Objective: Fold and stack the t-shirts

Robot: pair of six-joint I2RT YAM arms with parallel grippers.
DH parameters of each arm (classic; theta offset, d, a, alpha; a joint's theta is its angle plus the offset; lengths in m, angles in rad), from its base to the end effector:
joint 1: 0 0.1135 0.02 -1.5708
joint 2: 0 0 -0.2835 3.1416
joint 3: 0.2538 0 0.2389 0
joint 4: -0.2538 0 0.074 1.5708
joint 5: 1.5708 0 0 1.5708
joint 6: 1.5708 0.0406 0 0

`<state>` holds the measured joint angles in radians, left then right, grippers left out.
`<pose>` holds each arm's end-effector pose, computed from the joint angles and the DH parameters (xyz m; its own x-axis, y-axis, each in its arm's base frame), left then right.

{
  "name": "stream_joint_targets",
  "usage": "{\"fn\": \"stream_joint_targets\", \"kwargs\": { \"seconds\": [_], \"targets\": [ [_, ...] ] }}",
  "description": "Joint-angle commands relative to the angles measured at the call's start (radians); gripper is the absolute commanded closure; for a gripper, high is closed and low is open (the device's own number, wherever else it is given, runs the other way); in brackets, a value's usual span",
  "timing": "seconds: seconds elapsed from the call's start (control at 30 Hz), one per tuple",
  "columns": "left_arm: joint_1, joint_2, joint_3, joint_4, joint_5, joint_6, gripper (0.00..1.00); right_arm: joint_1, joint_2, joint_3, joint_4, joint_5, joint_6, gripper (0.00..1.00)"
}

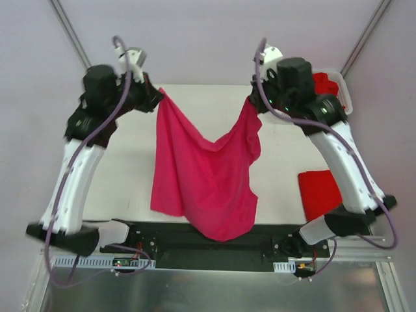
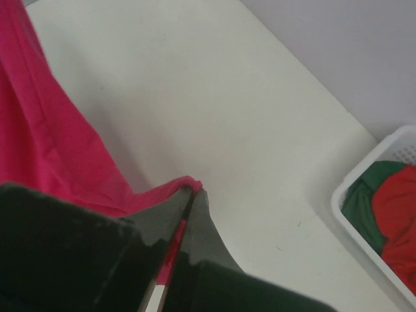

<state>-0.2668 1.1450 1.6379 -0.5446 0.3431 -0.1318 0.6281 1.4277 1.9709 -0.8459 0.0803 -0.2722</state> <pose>0.1800 -0.0634 0.5282 -0.1246 -0.0942 -0.9877 0.5608 0.8145 -0.1485 0.2089 0.1477 0.5309 -0.0915 -0.3976 -0.9130 -0.5693 0.7731 -0.2797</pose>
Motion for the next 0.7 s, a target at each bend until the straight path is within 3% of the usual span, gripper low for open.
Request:
{"fn": "stream_joint_targets", "kwargs": {
  "seconds": [0.0, 0.03, 0.07, 0.1, 0.13, 0.17, 0.2, 0.3, 0.37, 0.47, 0.5, 0.67],
  "targets": [
    [0.014, 0.273, 0.240, -0.023, -0.194, 0.043, 1.00, -0.126, 0.253, 0.161, 0.010, -0.123, 0.053, 0.99],
    [0.014, 0.336, 0.308, -0.046, -0.219, 0.053, 1.00, -0.136, 0.367, 0.278, -0.020, -0.094, 0.050, 0.99],
    [0.017, 0.455, 0.383, -0.105, -0.245, 0.078, 1.00, -0.145, 0.416, 0.348, -0.030, -0.087, 0.038, 0.99],
    [0.017, 0.508, 0.525, -0.129, -0.301, 0.092, 1.00, -0.162, 0.460, 0.409, -0.035, -0.044, 0.027, 0.99],
    [0.018, 0.556, 0.598, -0.156, -0.317, 0.103, 1.00, -0.168, 0.543, 0.556, -0.065, 0.008, 0.018, 0.99],
    [0.018, 0.625, 0.670, -0.191, -0.325, 0.119, 1.00, -0.175, 0.557, 0.600, -0.076, 0.021, 0.015, 0.99],
    [0.017, 0.639, 0.771, -0.230, -0.319, 0.123, 1.00, -0.182, 0.551, 0.614, -0.071, 0.038, 0.013, 0.99],
    [0.017, 0.587, 0.853, -0.221, -0.303, 0.123, 1.00, -0.183, 0.391, 0.490, 0.106, 0.098, -0.001, 0.99],
    [0.017, 0.540, 0.895, -0.218, -0.297, 0.123, 1.00, -0.180, 0.305, 0.494, 0.125, 0.124, -0.013, 0.99],
    [0.009, 0.416, 0.812, -0.186, -0.300, 0.123, 1.00, -0.151, 0.206, 0.416, 0.174, 0.174, -0.048, 0.99],
    [0.009, 0.382, 0.713, -0.163, -0.305, 0.123, 1.00, -0.136, 0.147, 0.337, 0.232, 0.176, -0.053, 0.99],
    [0.008, 0.288, 0.556, -0.101, -0.314, 0.141, 1.00, -0.107, 0.169, 0.321, 0.209, 0.179, -0.061, 0.99]
  ]
}}
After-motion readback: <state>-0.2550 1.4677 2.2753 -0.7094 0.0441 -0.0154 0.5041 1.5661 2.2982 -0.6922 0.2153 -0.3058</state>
